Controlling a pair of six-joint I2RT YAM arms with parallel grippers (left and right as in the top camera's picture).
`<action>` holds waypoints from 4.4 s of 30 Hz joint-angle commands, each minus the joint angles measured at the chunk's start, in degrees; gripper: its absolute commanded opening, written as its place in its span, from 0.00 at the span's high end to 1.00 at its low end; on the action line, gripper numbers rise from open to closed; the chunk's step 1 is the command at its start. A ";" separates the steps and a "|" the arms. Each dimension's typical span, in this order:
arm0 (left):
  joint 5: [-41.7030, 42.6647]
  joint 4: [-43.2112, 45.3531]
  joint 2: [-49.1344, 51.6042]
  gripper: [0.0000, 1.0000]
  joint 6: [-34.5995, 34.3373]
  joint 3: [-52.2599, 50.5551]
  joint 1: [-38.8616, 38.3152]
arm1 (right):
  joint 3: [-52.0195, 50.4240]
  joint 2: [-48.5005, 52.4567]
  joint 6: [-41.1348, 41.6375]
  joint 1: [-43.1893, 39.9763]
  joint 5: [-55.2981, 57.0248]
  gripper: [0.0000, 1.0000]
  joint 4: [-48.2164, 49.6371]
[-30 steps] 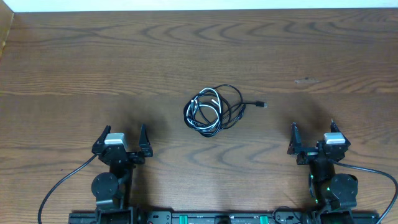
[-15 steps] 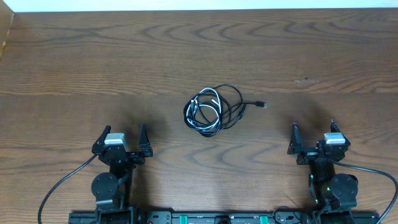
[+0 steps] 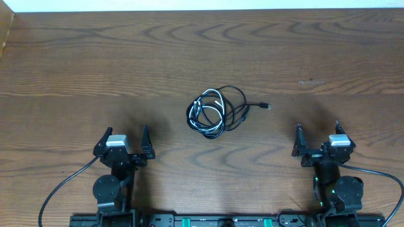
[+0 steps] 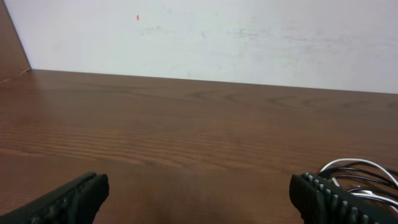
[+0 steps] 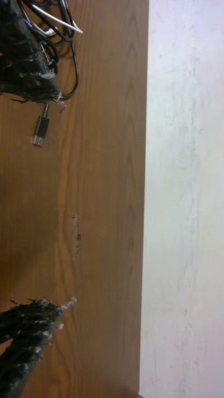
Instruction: Untangle cables
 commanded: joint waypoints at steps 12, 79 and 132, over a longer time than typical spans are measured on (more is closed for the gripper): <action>0.76 -2.36 0.22 0.02 0.98 -0.63 -0.20 | -0.15 -0.17 0.61 0.02 0.11 0.01 -0.11; 11.76 -46.23 95.14 0.04 -2.38 72.06 -14.32 | 61.24 74.38 0.66 0.02 -27.74 0.05 -29.77; -5.05 -30.49 110.55 0.59 -32.13 71.69 -41.13 | 61.24 77.99 7.06 -7.10 -18.34 0.12 -28.26</action>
